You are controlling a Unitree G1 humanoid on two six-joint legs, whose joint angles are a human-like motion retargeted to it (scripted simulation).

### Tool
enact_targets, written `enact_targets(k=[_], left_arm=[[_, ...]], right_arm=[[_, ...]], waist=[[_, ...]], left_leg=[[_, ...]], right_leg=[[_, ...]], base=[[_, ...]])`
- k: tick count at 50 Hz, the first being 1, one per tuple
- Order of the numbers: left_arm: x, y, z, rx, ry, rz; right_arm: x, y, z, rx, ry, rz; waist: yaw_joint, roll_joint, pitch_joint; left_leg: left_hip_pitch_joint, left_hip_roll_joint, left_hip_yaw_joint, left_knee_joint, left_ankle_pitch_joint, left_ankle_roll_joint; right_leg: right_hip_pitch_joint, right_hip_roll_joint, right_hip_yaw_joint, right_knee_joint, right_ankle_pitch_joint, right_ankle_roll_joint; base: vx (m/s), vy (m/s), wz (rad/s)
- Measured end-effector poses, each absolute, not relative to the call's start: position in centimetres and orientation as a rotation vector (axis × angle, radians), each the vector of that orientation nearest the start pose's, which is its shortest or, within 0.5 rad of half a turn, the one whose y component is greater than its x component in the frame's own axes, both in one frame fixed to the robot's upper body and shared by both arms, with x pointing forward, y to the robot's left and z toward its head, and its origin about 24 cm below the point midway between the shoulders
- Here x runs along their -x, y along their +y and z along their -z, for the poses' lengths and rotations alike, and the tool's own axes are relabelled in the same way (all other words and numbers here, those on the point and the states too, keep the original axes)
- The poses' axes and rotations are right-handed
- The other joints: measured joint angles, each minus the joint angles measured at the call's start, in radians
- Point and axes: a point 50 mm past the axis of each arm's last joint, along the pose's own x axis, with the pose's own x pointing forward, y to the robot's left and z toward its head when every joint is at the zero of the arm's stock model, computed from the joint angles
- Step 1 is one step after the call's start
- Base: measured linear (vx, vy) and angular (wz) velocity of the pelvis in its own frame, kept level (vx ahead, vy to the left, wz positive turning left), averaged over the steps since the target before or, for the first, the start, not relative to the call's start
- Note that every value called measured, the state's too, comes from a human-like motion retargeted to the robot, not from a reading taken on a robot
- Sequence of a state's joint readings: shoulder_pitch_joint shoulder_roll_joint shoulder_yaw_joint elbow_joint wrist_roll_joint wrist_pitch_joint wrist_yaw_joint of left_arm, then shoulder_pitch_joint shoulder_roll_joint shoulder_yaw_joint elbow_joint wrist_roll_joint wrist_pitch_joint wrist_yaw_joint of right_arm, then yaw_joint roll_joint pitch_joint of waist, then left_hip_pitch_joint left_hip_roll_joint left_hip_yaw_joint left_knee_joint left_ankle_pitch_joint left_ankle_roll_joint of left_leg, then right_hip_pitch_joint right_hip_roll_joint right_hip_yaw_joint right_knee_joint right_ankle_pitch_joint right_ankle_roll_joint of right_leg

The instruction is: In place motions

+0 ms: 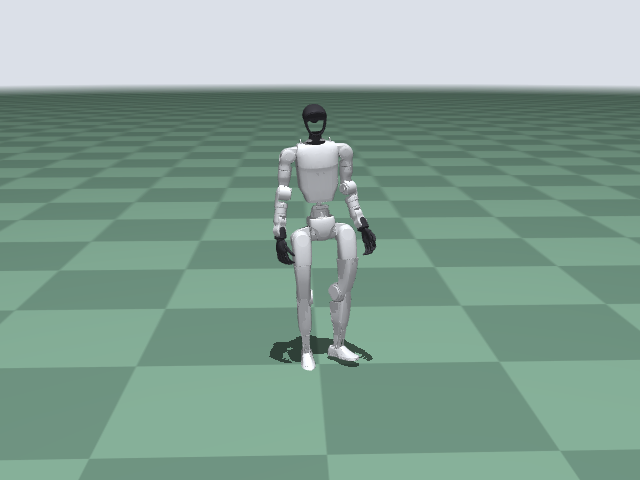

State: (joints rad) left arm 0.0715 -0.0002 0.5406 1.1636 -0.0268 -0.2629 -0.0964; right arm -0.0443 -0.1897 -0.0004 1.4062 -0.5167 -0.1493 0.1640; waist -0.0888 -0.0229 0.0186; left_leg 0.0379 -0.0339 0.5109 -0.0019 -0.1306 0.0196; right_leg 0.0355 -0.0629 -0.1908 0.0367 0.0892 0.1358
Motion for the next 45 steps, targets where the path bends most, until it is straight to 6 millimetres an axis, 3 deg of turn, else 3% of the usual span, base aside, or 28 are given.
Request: enact_targets(k=[8, 11, 14, 18, 23, 27, 33, 38, 45], left_arm=[[-4.1, 21.1, 16.8, 0.186, 1.065, -0.458], [-2.5, 20.5, 17.2, 0.241, 1.125, -0.522], [-0.3, 19.9, 17.5, 0.297, 1.192, -0.612], [2.8, 19.2, 17.6, 0.35, 1.307, -0.777], [5.4, 17.5, 17.6, 0.509, 1.416, -0.919], [5.4, 16.8, 17.8, 0.583, 1.443, -0.892], [3.4, 16.9, 18.0, 0.529, 1.431, -0.701], [3.4, 17.2, 18.0, 0.457, 1.434, -0.613], [6.1, 16.3, 17.7, 0.493, 1.549, -0.57]], right_arm=[[3.4, -24.7, 16.5, 0.423, 1.712, -0.219], [5.5, -25.4, 16.0, 0.406, 1.796, -0.154], [6.5, -25.8, 15.7, 0.417, 1.833, -0.122], [6.0, -25.7, 15.9, 0.426, 1.82, -0.136], [3.2, -24.8, 16.6, 0.412, 1.721, -0.19], [0.4, -24.1, 17.0, 0.396, 1.626, -0.216], [-2.2, -23.6, 17.1, 0.379, 1.525, -0.224], [-2.7, -23.5, 17.1, 0.393, 1.506, -0.238], [-1.5, -23.1, 17.2, 0.341, 1.516, -0.229]], waist=[[0.012, 0.023, -0.007], [0.006, 0.034, 0.0], [-0.006, 0.045, -0.004], [-0.008, 0.053, -0.002], [-0.011, 0.057, 0.014], [-0.012, 0.054, 0.031], [0.027, 0.047, 0.044], [0.049, 0.052, 0.034], [-0.001, 0.085, -0.031]], left_leg=[[-0.02, 0.014, -0.041, 0.012, 0.019, -0.02], [-0.021, 0.021, -0.049, 0.017, 0.022, -0.028], [-0.024, 0.029, -0.053, 0.023, 0.023, -0.035], [-0.019, 0.038, -0.037, 0.029, 0.022, -0.043], [-0.024, 0.046, -0.023, 0.06, 0.014, -0.047], [-0.067, 0.052, -0.045, 0.132, 0.007, -0.045], [-0.148, 0.048, -0.159, 0.247, 0.023, -0.054], [-0.108, 0.074, -0.116, 0.213, 0.0, -0.051], [-0.055, 0.054, -0.111, 0.054, 0.019, -0.055]], right_leg=[[0.014, 0.015, -0.022, -0.017, -0.015, -0.026], [0.021, 0.021, -0.024, -0.02, -0.021, -0.035], [0.022, 0.028, -0.023, -0.022, -0.025, -0.042], [0.021, 0.038, -0.009, -0.022, -0.025, -0.054], [0.018, 0.045, 0.017, -0.021, -0.024, -0.063], [0.011, 0.034, 0.018, -0.022, -0.025, -0.065], [-0.005, 0.007, 0.001, -0.022, -0.024, -0.065], [-0.005, 0.008, -0.003, -0.021, -0.026, -0.064], [-0.01, 0.03, -0.006, -0.023, -0.033, -0.06]], base=[[-0.06, -0.12, 0.29], [-0.08, -0.07, 0.13], [-0.02, -0.04, 0.02], [-0.06, -0.1, -0.2], [-0.08, -0.06, -0.15], [-0.15, -0.04, 0.17], [-0.11, 0.02, 0.25], [0.05, 0.06, -0.01], [0.16, 0.12, 0.02]])
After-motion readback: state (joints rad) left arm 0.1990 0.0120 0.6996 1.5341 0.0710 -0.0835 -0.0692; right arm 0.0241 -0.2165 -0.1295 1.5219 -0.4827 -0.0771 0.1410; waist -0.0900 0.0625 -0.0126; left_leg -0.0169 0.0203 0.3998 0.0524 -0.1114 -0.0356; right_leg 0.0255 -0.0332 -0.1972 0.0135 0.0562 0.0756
